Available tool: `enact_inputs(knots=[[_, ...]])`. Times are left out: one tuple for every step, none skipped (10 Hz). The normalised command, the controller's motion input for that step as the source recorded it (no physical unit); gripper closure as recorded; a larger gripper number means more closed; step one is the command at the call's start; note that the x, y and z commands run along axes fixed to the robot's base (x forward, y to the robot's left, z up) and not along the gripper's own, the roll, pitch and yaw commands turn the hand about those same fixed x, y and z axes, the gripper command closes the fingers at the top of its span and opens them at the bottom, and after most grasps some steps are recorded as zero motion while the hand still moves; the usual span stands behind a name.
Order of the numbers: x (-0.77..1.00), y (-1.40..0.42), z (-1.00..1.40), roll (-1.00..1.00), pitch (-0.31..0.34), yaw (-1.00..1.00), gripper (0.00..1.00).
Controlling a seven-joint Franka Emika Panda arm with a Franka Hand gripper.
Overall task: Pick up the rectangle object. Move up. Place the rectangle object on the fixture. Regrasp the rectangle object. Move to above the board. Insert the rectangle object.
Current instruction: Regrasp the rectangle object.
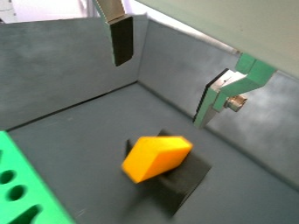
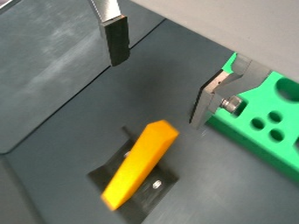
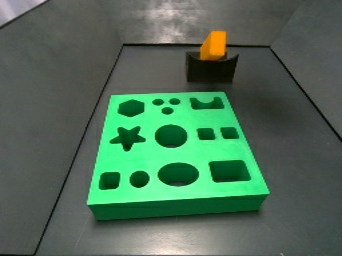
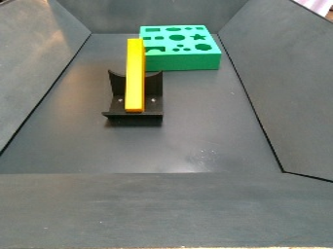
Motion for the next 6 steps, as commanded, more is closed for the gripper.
enact_inputs(knots=[[0.05, -0.03, 0.01, 1.00, 0.079, 0.07, 0.00], [0.06, -0.03, 0.01, 1.00, 0.091, 0.07, 0.00], [0.08, -0.03, 0.00, 1.00, 0.106, 0.08, 0.00], [0.09, -0.04, 0.00, 1.00, 0.126, 0.09, 0.00], [0.10, -0.04, 0.00, 1.00, 0.152, 0.11, 0.00], [0.10, -0.04, -0.01, 1.00, 0.169, 0.12, 0.00]])
